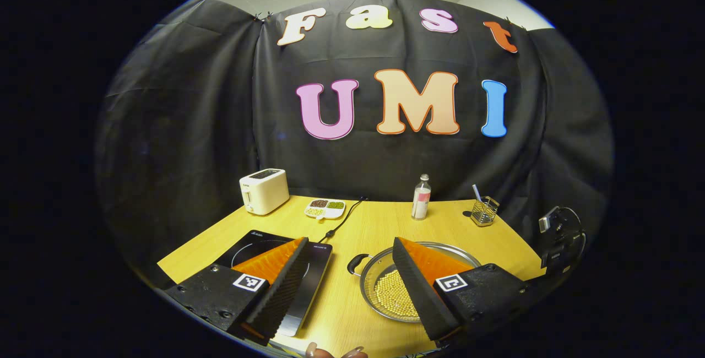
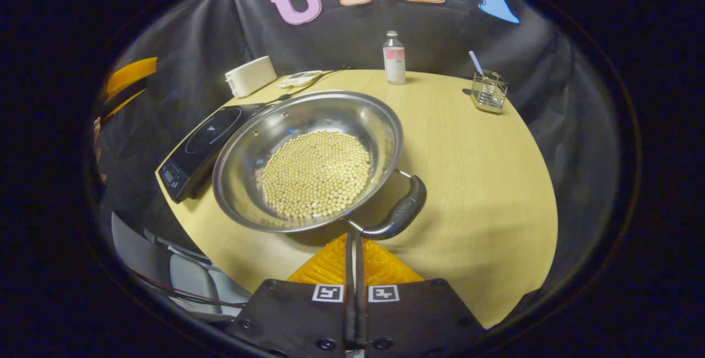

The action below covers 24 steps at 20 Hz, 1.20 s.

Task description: First push the handle of the pot to place it horizontally, then grasp the pot with both hands and set it on the induction cooktop.

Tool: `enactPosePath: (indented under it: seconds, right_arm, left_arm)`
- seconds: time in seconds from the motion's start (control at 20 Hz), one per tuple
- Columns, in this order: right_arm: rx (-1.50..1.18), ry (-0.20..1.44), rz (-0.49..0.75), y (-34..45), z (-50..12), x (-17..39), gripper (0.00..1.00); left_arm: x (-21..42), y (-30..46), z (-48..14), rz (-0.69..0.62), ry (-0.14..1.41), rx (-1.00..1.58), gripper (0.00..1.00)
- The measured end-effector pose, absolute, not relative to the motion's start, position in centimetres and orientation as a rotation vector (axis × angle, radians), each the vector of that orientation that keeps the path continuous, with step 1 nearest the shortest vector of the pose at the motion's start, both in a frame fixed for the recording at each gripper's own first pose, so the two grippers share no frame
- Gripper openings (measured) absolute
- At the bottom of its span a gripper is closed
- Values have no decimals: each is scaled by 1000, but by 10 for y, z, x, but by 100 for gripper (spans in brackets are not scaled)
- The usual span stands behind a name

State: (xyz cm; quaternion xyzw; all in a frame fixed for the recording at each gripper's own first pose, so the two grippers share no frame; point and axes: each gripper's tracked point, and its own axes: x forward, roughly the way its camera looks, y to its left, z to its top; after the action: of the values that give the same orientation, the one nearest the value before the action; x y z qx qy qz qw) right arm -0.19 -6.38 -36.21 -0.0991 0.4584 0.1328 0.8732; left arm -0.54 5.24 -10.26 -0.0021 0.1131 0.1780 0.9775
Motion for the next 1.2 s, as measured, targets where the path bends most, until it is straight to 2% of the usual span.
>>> enactPosePath:
  seconds: [0.15, 0.2, 0.6, 0.7, 0.75, 0.8, 0.9, 1.15, 1.2]
  right_arm:
    - [-230, 949, 276, -70, -364, 9, 0]
    - [-240, 945, 276, -71, -363, 13, 2]
    - [-288, 915, 269, -77, -364, 43, 2]
    - [-285, 903, 264, -77, -363, 51, 0]
    - [-286, 904, 262, -79, -363, 52, 2]
    - [-287, 903, 263, -80, -363, 54, 0]
    - [-279, 906, 266, -80, -363, 55, 2]
    - [-254, 896, 242, -88, -353, 53, 2]
    - [-250, 891, 232, -90, -349, 54, 0]
  left_arm:
    - [-9, 56, -104, 374, 233, -15, 96]
    - [-10, 58, -104, 380, 234, -17, 96]
    - [-23, 71, -106, 419, 247, -30, 96]
    - [-25, 73, -106, 427, 249, -34, 97]
    - [-26, 73, -106, 430, 250, -34, 97]
    - [-26, 73, -106, 431, 251, -33, 97]
    - [-25, 72, -107, 434, 254, -30, 97]
    - [-17, 63, -113, 416, 256, -55, 96]
    - [-14, 60, -114, 403, 260, -61, 96]
